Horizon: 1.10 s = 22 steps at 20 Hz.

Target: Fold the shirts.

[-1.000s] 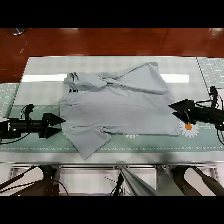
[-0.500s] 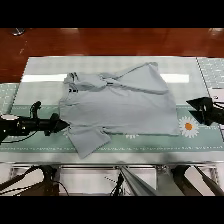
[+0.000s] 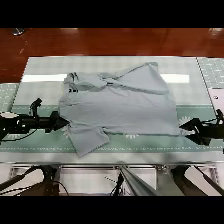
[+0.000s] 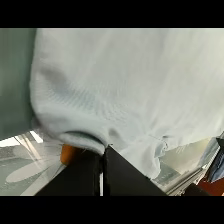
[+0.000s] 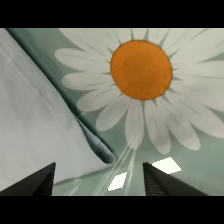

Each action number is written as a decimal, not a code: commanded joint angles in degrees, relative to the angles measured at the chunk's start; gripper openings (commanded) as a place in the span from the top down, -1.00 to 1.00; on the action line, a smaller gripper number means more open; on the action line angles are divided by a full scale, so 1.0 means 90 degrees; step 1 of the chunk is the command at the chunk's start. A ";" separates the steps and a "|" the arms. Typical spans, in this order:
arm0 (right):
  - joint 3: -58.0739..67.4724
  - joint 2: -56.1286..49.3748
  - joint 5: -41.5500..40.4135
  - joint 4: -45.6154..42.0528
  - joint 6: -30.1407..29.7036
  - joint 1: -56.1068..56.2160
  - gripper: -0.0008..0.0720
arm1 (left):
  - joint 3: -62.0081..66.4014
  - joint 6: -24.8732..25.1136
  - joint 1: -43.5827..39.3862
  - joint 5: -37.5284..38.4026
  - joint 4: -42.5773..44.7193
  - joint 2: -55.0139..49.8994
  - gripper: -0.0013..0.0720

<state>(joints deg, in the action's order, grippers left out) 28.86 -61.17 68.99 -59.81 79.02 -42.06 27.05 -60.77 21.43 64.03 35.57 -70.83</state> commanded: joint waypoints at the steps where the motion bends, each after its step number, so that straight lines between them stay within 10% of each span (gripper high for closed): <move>1: -0.0053 -0.0595 -0.0022 0.0444 -0.0209 0.0527 -0.71 | 0.0010 0.0010 -0.0005 -0.0019 -0.0012 -0.0002 0.91; 5: 0.0107 -0.0979 -0.0483 0.1173 -0.0376 0.1156 -0.63 | 0.0012 0.0007 -0.0005 -0.0141 -0.0010 -0.0002 0.91; 7: 0.0389 -0.0988 -0.0481 0.1222 -0.0537 0.1501 0.90 | 0.0012 0.0007 -0.0005 -0.0138 -0.0012 -0.0002 0.91; 16: 0.6246 -0.0984 0.0284 0.1154 0.0185 0.2688 0.91 | 0.3276 0.0056 -0.0335 0.0165 -0.2346 0.0901 0.91; 22: 0.8949 0.0231 0.0595 0.0406 0.0529 0.2815 0.91 | 0.7628 -0.1460 -0.0478 0.0556 0.0563 0.1885 0.91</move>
<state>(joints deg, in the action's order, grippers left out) 100.25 -64.86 74.08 -52.51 82.37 -17.45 79.90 -66.57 17.39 68.73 26.70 -58.41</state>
